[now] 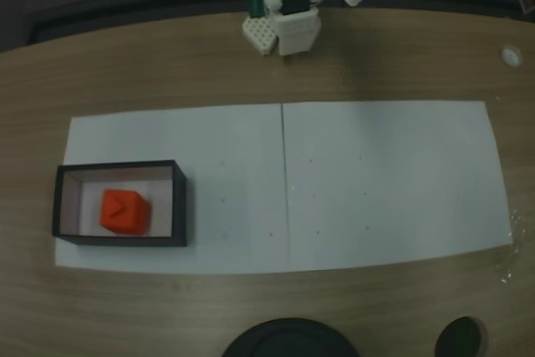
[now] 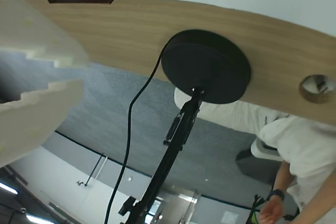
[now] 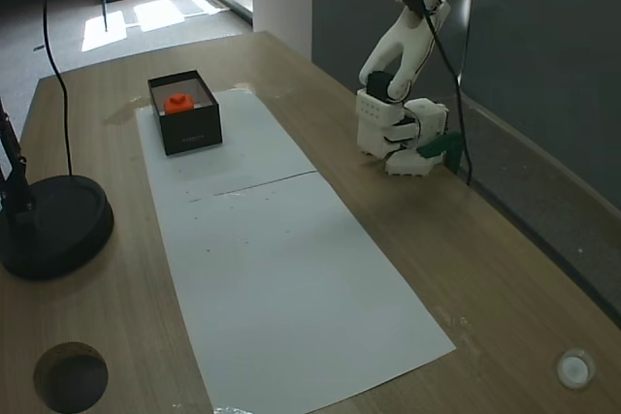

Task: Grab a orange square and put it in the box.

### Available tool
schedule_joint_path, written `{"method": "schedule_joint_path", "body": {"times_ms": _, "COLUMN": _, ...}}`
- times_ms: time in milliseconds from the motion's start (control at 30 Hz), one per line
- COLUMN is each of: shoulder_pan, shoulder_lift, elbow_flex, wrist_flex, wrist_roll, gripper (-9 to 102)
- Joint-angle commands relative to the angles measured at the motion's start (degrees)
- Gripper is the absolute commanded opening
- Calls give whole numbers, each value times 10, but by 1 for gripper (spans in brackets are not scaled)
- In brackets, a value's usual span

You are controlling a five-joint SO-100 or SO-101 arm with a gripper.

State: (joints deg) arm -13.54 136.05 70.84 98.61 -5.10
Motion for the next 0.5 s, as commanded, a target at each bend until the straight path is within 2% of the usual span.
{"method": "schedule_joint_path", "body": {"times_ms": 0, "shoulder_pan": -18, "shoulder_lift": 58, "elbow_flex": 88, "wrist_flex": -12, "wrist_roll": -1, "gripper": 0}}
{"method": "schedule_joint_path", "body": {"times_ms": 467, "shoulder_pan": -16, "shoulder_lift": 421, "elbow_flex": 346, "wrist_flex": -41, "wrist_roll": -2, "gripper": 0}}
